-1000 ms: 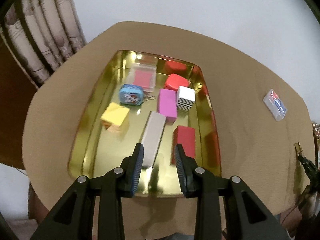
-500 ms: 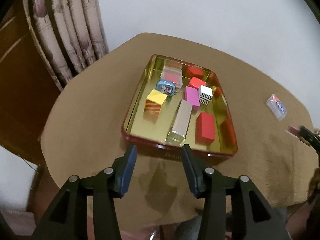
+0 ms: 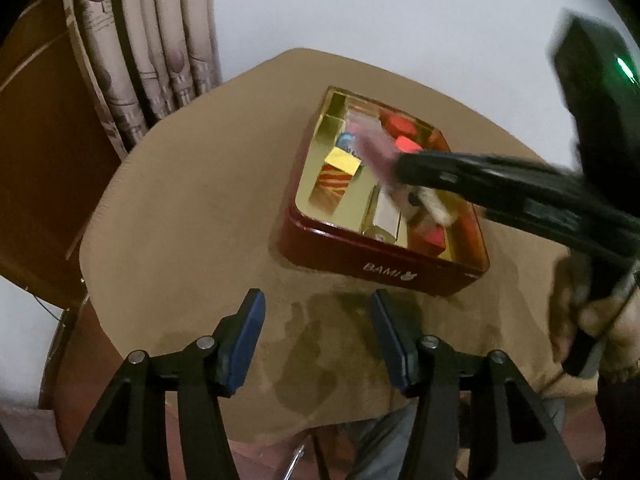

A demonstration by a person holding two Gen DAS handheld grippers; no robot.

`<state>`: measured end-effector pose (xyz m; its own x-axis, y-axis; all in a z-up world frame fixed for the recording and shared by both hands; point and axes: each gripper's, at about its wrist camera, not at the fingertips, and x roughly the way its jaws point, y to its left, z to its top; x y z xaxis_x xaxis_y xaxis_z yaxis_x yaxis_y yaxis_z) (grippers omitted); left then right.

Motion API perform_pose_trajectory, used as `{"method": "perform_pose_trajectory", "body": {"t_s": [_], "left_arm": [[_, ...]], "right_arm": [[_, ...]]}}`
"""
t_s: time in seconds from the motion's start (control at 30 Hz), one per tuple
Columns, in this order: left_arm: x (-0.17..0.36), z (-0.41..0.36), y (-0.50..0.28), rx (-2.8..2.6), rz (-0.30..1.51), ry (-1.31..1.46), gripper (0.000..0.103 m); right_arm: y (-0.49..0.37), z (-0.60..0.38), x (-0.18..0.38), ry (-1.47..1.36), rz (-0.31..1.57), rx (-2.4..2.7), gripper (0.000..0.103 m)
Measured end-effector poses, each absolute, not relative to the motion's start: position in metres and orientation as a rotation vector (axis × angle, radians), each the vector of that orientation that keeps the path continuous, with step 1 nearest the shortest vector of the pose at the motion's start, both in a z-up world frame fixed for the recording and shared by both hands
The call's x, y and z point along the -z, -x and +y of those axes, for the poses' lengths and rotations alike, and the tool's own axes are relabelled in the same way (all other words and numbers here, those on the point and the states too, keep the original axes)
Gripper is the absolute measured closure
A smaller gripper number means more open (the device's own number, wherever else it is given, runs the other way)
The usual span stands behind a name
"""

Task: Organize rigid objects
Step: 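Carry the pink tube into the tin and open the right gripper, then reach the right gripper to the clear floss box and grasp it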

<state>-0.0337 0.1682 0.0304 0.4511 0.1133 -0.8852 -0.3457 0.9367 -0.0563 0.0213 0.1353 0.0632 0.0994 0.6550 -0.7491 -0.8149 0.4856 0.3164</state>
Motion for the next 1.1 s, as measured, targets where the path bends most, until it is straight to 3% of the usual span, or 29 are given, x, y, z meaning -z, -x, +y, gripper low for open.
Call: {"method": "perform_pose_trajectory", "body": {"t_s": [0.57,1.1], "left_arm": [[-0.022,0.175,0.035,-0.290,1.062,0.253,0.051],[-0.030,0.120,0.031,-0.287,1.054,0.065,0.046]], "right_arm": [[-0.036,0.194,-0.022,0.245,1.090,-1.079,0.082],[-0.036,0.028,-0.086,0.153,0.830,-0.903,0.062]]}}
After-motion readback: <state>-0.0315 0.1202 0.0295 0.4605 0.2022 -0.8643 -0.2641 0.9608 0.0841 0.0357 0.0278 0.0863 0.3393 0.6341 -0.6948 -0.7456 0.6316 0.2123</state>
